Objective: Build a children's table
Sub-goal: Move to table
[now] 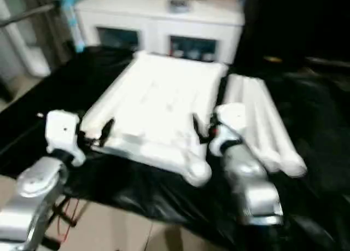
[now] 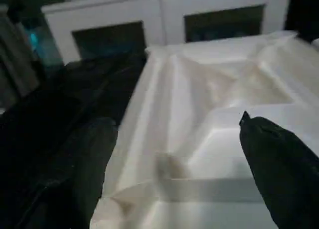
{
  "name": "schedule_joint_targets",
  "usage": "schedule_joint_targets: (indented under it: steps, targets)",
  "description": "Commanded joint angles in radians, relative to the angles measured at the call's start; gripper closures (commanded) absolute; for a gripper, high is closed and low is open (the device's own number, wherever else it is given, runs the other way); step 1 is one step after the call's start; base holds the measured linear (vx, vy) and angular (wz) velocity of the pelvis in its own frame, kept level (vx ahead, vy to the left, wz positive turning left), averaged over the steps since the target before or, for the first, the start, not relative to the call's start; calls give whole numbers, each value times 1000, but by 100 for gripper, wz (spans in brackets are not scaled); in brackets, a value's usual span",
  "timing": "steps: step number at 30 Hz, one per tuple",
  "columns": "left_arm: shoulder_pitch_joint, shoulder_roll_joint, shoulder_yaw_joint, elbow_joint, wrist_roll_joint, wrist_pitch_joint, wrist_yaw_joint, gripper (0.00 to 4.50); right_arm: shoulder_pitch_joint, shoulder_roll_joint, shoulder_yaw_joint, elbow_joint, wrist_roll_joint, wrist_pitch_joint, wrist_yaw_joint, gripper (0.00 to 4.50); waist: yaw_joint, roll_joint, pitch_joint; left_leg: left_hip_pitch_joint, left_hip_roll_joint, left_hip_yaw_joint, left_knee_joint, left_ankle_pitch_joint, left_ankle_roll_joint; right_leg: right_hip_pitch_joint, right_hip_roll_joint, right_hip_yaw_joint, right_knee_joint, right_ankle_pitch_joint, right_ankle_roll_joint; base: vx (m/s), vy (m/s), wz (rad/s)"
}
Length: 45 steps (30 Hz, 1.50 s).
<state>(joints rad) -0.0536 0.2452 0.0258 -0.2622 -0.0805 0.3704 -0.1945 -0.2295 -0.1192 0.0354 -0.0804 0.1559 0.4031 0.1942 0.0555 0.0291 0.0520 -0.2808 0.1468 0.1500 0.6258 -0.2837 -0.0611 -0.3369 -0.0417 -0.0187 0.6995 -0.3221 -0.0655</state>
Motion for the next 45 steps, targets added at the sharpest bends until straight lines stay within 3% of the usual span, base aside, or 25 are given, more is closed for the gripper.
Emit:
schedule_joint_targets:
  steps: [1, 2, 3, 4, 5, 7, 9, 10, 12, 14, 15, 17, 22, 28, 30, 33, 34, 35, 36, 37, 39, 40, 41, 43, 45]
  targets:
    - [-18, -7, -26, 1, -7, -2, -22, 6, 15, -29, -45, -16, 0, 10, -11, 0, -34, 17, -49, 120, 199, -31, -161, -247, 9, -107, -62, -42, 6, 84, 9, 141, 50, -46]
    - [-21, -6, -29, 6, -11, -2, -27, 6, 20, -32, -49, -25, 4, 8, -8, 0, -37, -5, -48, 72, 149, -69, -153, -209, 115, -76, -71, -40, -13, 153, 24, 141, 50, -46]
    - [-21, -6, -29, 6, -11, -2, -27, 6, 20, -32, -49, -25, 4, 8, -8, 0, -33, -36, -61, 25, 16, 17, -89, -250, 181, 1, -86, 12, -116, 172, -8, 152, 4, -23]
    - [-22, -5, -32, 9, -13, -3, -32, 6, 24, -34, -50, -31, 4, 7, -4, 0, -18, -48, -60, -6, -32, 35, -37, -240, 187, 44, -109, 66, -154, 77, -86, 168, 13, 7]
    - [-24, -4, -35, 13, -16, -5, -39, 6, 29, -36, -51, -41, 7, 7, 0, 0, 9, -58, -81, -103, -27, -14, 77, -115, 185, 156, -219, 167, -191, -2, -256, 168, 13, 7]
    - [-26, -2, -40, 16, -20, -9, -49, 6, 41, -35, -56, -59, 16, 12, 7, 0, 11, -41, -85, -175, -1, -58, 115, 51, 122, 173, -202, 154, -161, 220, -365, 176, 32, 5]
    - [-27, -2, -43, 21, -25, -14, -61, 6, 49, -34, -59, -70, 26, 11, 15, 0, -7, 24, -80, -135, 37, -63, -34, 246, 111, 114, -67, 11, -132, 288, -273, 120, 22, 6]
    - [-28, -5, -45, 26, -38, -34, -79, 6, 54, -37, -61, -86, 37, 17, 29, 0, -51, 70, -62, -52, 81, -116, -85, 155, 201, 29, 25, -62, -64, 42, -119, 0, 0, 0]
    - [-26, -11, -41, 25, -56, -46, -95, 6, 55, -44, -59, -93, 45, 21, 41, 0, -68, 60, -85, 32, 174, -196, -58, 298, 410, -79, -26, -35, 35, -22, 7, 63, 25, 0]
    - [-32, 13, -65, 40, -92, -66, -192, 6, 49, -86, -49, -117, 86, 41, 119, 0, -52, 46, -92, 14, 156, -175, -14, 858, 474, -104, -62, 3, 8, 179, 113, 128, 34, 9]
    - [-36, 23, -72, 48, -104, -69, -228, 6, 46, -108, -40, -126, 94, 48, 152, 0, -43, 9, -99, -18, 98, -136, 23, 993, 403, -90, -97, 49, -70, 382, 122, 0, 0, 0]
    - [-45, 45, -88, 64, -121, -65, -284, 6, 39, -146, -24, -138, 78, 44, 188, 0, -20, -24, -92, -111, -19, -60, 22, 597, 250, -22, -108, 68, -85, 708, 36, 0, 0, 0]
    - [-63, 39, -73, 109, -101, -59, -239, 6, 26, -190, -17, -132, 22, 55, 178, 0, -42, 16, -63, -92, 44, -54, -65, -47, 69, 2, -80, 34, -122, 194, -152, -22, -31, 0]
    - [-58, -17, -33, 120, -61, -68, -116, 6, 70, -93, -56, -142, 33, 95, 33, 0, -60, 4, -44, -74, 54, -34, -88, -286, -16, -13, -85, 45, -167, -289, -89, -51, -12, 4]
    - [-50, -32, -34, 110, -63, -62, -99, 6, 97, -38, -77, -156, 63, 117, -13, 0, -48, 0, -55, -3, 45, 28, -23, -292, -64, -86, -60, 100, -204, -368, -48, -37, 7, -12]
    - [-45, -31, -42, 102, -45, -72, -86, 6, 120, -29, -64, -169, 52, 121, -22, 0, -6, -29, -60, -75, 15, 18, 25, -185, 29, -9, -103, 248, -229, -444, -11, 10, 65, -51]
    - [-41, -29, -47, 90, -25, -79, -71, 6, 130, -27, -57, -178, 45, 123, -19, 0, 17, -38, -57, -113, 7, -25, 84, -136, 69, 21, -153, 337, -250, -475, -3, 11, 174, -57]
    - [-31, -35, -51, 64, -3, -94, -46, 6, 142, -24, -54, -194, 43, 130, -19, 0, 18, -28, -57, -130, 10, -68, 85, -96, 60, 25, -127, 361, -243, -396, -22, 11, 174, -57]
    - [-25, -33, -58, 52, 9, -97, -42, 6, 143, -24, -56, -198, 44, 135, -23, 0, 1, 7, -64, -79, 17, -70, -34, -11, -7, -23, 23, 268, -198, -196, 11, 16, 237, -61]
    - [-25, -33, -59, 51, 10, -97, -42, 6, 143, -24, -57, -199, 44, 136, -23, 0, -26, 11, -54, -36, 50, -78, -87, -5, -21, -86, 89, 185, -139, -110, 56, 24, 237, -49]
    - [-20, -46, -54, 40, 7, -85, -29, 6, 136, -18, -75, -198, 47, 138, -42, 0, -49, 62, -75, -34, 198, -82, -140, 198, -222, -111, 18, 29, -17, 47, 78, 12, 216, -45]
    - [-20, -49, -52, 40, 5, -83, -27, 6, 135, -17, -77, -197, 48, 138, -43, 0, -42, 64, -76, -36, 240, -75, -151, 286, -227, -122, 4, 7, -10, 69, 78, -30, 129, -41]
    - [-21, -53, -49, 41, 4, -79, -21, 6, 130, -18, -79, -198, 48, 133, -41, 0, -29, 71, -91, -24, 275, -55, -138, 487, -204, -138, -12, -31, 17, 96, 64, -30, 129, -41]
    - [-24, -59, -47, 43, 2, -75, -14, 6, 120, -36, -65, -202, 35, 121, -25, 0, -32, 70, -98, -15, 219, -102, -120, 592, -59, -117, -29, -48, 23, 36, 67, -36, 23, -37]
    - [-24, -60, -51, 43, 6, -74, -11, 6, 110, -50, -56, -204, 42, 123, -5, 0, -49, 41, -105, -3, 200, -136, -101, 528, 286, -107, -60, -15, -20, 16, -19, -46, -63, -29]
